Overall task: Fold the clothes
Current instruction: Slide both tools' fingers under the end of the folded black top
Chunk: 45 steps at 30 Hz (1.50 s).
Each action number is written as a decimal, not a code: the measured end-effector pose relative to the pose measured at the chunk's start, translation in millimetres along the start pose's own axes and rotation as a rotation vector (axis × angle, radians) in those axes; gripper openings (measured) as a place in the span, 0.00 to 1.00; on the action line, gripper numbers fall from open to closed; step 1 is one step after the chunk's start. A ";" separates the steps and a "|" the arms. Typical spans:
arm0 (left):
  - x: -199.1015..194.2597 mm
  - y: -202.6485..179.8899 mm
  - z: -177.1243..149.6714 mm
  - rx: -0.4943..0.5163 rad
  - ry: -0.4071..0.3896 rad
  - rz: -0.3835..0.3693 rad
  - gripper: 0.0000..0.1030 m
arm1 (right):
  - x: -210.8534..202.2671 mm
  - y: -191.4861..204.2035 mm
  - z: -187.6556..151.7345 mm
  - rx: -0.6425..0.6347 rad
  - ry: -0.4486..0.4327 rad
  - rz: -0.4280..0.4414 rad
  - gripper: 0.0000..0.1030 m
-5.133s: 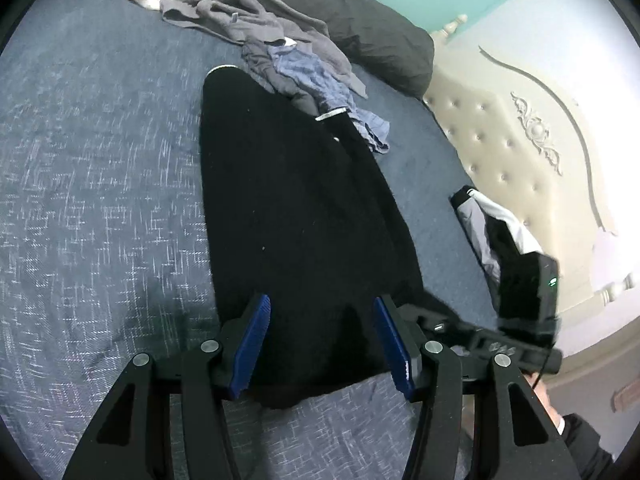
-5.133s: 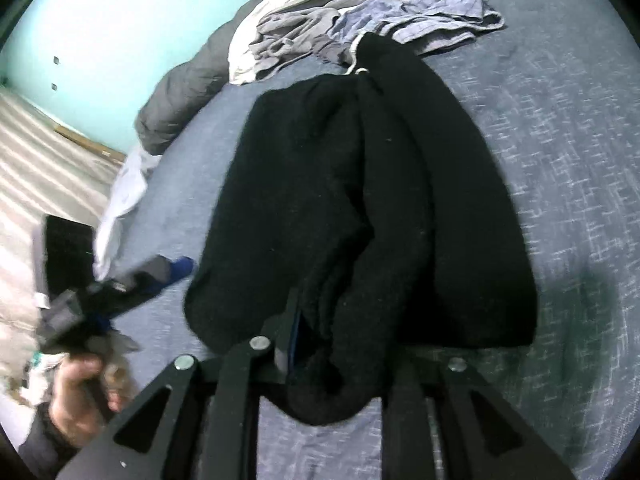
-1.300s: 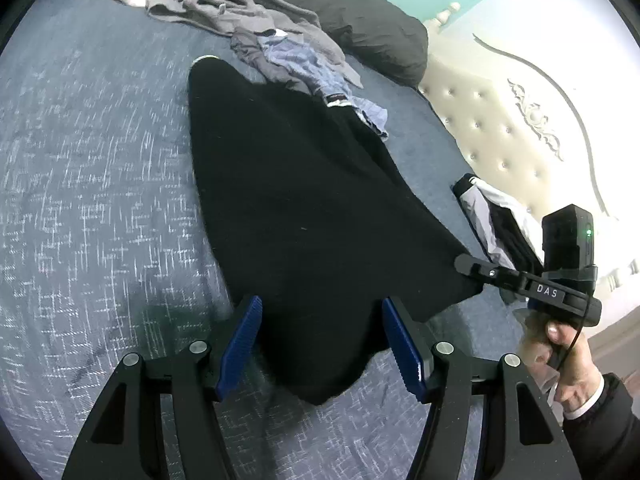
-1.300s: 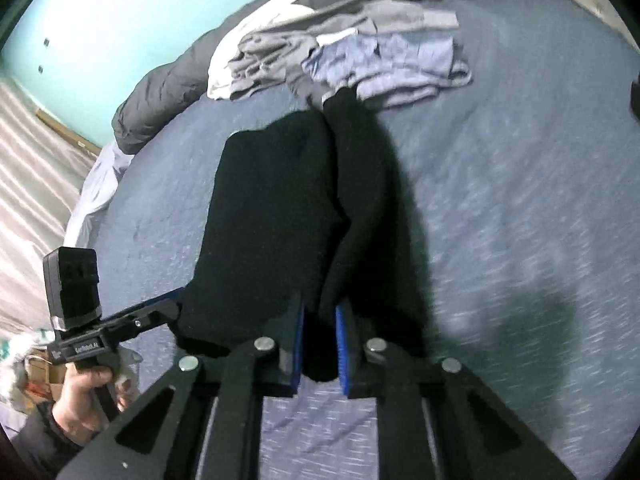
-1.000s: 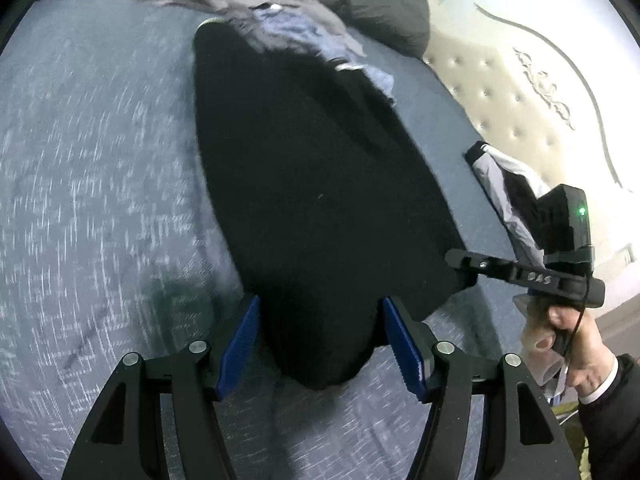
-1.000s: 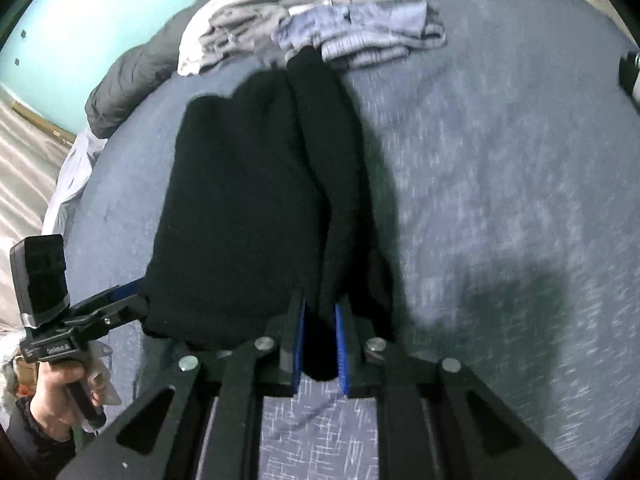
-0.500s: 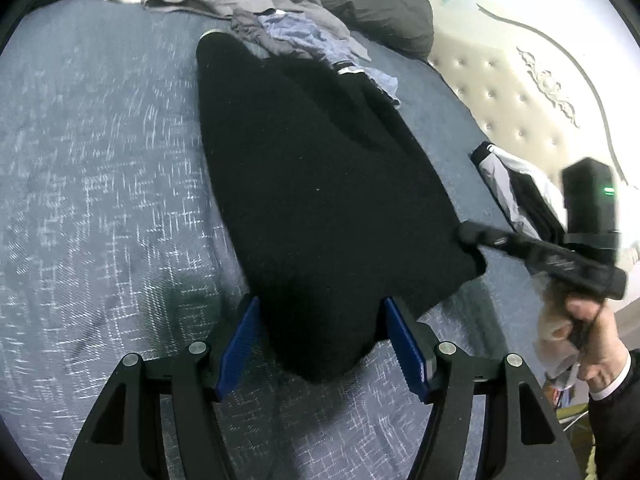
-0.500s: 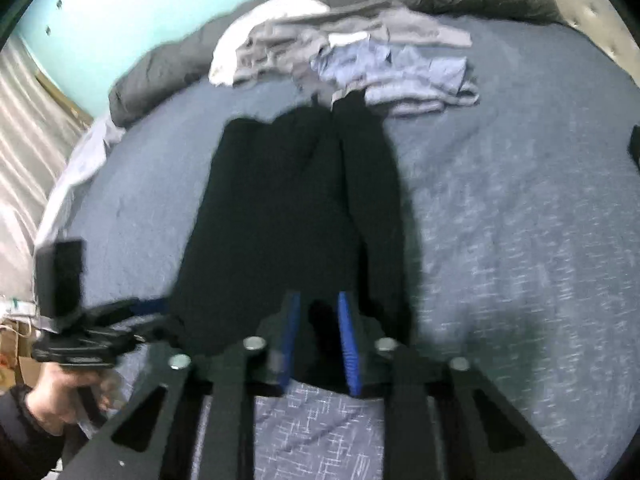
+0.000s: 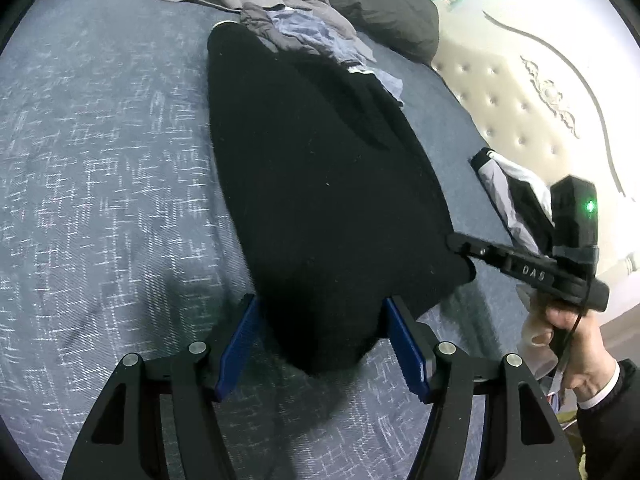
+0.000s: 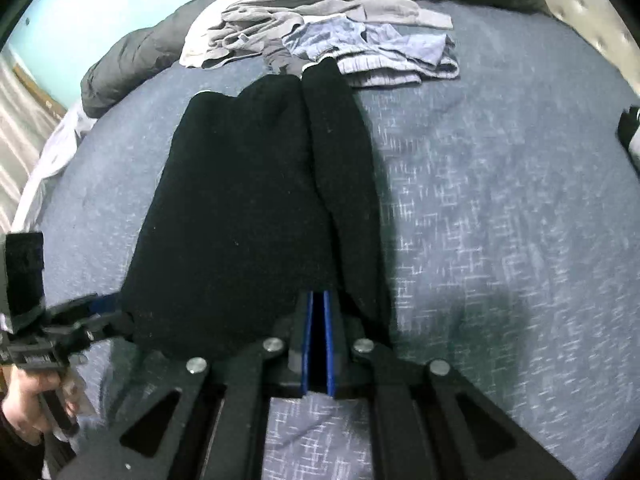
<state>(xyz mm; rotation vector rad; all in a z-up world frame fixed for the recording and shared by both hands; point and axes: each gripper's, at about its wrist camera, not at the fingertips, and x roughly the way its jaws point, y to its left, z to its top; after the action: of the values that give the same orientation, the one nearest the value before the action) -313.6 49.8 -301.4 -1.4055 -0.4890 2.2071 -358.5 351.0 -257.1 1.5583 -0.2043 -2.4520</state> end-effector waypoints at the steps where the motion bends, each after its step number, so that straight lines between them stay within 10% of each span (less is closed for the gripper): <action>1: 0.5 -0.1 -0.3 0.002 0.001 0.002 0.66 | 1.7 -1.5 -1.2 0.000 0.009 -0.007 0.03; 38: -17.8 -10.3 3.6 0.019 -0.065 0.083 0.65 | -31.2 -8.3 -13.9 0.034 -0.053 -0.026 0.04; 45: -23.9 -17.3 6.7 0.022 -0.073 0.106 0.65 | -41.3 -12.8 -13.1 0.061 -0.044 0.004 0.16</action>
<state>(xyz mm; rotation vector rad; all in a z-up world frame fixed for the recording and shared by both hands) -307.6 50.2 -271.7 -1.3718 -0.4229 2.3480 -331.4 374.3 -229.7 1.5269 -0.2927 -2.5009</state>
